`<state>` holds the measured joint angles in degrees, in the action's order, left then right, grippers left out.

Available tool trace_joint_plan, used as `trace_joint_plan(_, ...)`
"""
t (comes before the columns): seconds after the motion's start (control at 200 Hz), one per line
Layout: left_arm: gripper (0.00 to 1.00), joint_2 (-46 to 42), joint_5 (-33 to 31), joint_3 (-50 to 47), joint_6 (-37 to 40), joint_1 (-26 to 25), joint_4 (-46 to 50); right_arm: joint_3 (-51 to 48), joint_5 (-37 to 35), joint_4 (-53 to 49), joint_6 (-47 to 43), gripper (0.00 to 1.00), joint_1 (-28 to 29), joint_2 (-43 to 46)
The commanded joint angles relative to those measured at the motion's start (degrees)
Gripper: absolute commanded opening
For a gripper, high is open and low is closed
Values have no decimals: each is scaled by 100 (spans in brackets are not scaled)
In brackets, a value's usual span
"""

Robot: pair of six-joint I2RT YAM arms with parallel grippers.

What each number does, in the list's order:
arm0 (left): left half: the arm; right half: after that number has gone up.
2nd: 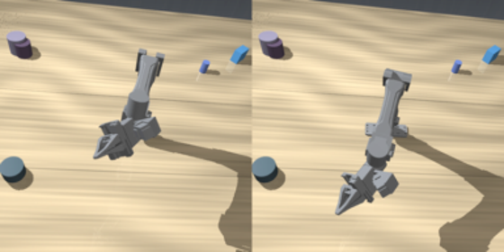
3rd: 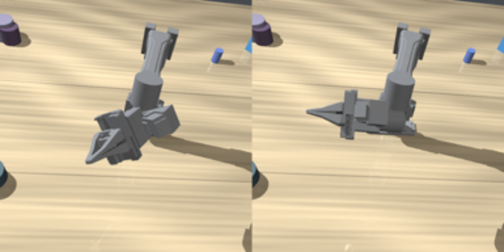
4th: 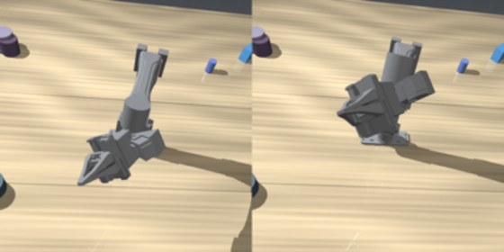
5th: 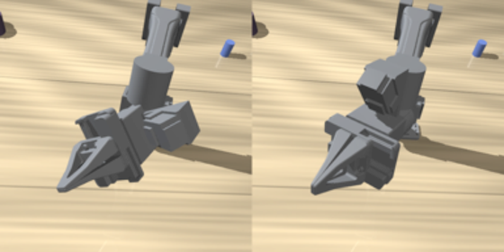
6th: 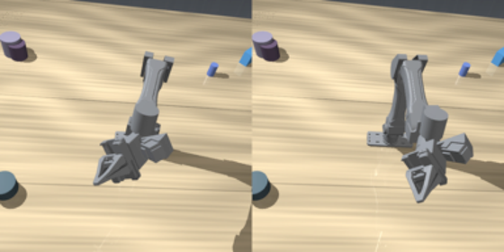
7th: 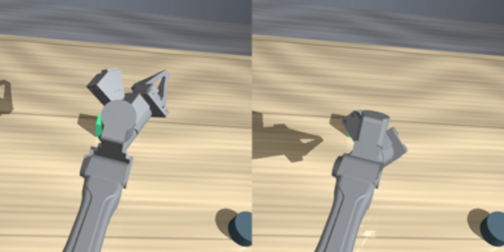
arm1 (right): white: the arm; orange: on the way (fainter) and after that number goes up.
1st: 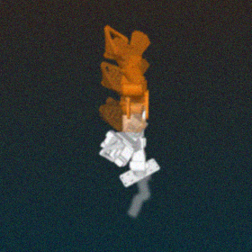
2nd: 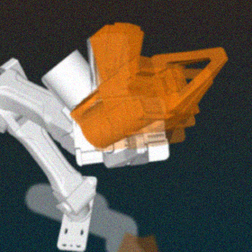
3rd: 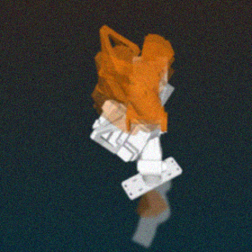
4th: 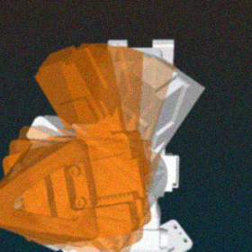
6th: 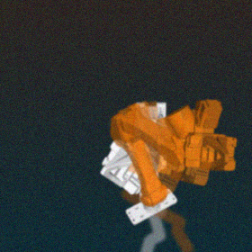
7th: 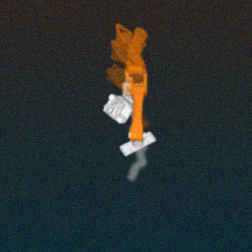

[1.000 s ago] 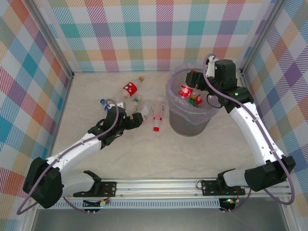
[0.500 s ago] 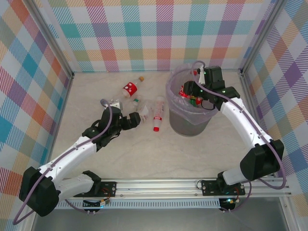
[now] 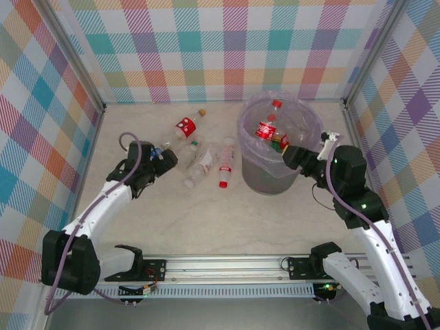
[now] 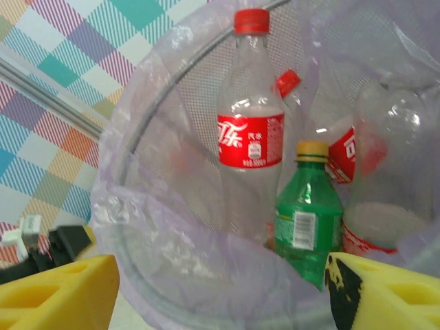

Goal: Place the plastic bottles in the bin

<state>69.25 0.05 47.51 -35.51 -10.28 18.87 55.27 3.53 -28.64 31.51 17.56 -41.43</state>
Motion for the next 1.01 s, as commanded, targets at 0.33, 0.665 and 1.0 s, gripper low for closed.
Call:
trace_joint_plan(0.33, 100, 1463, 458, 904, -205, 953, -200, 203, 376, -201, -315, 83, -19, 250)
trace_joint_plan(0.665, 100, 2620, 284, 1183, -649, 766, -568, 190, 382, -378, -459, 84, -25, 408)
trace_joint_plan(1.0, 86, 3018, 326, 716, -1006, 572, -1077, 169, 385, -337, -513, 86, -26, 294)
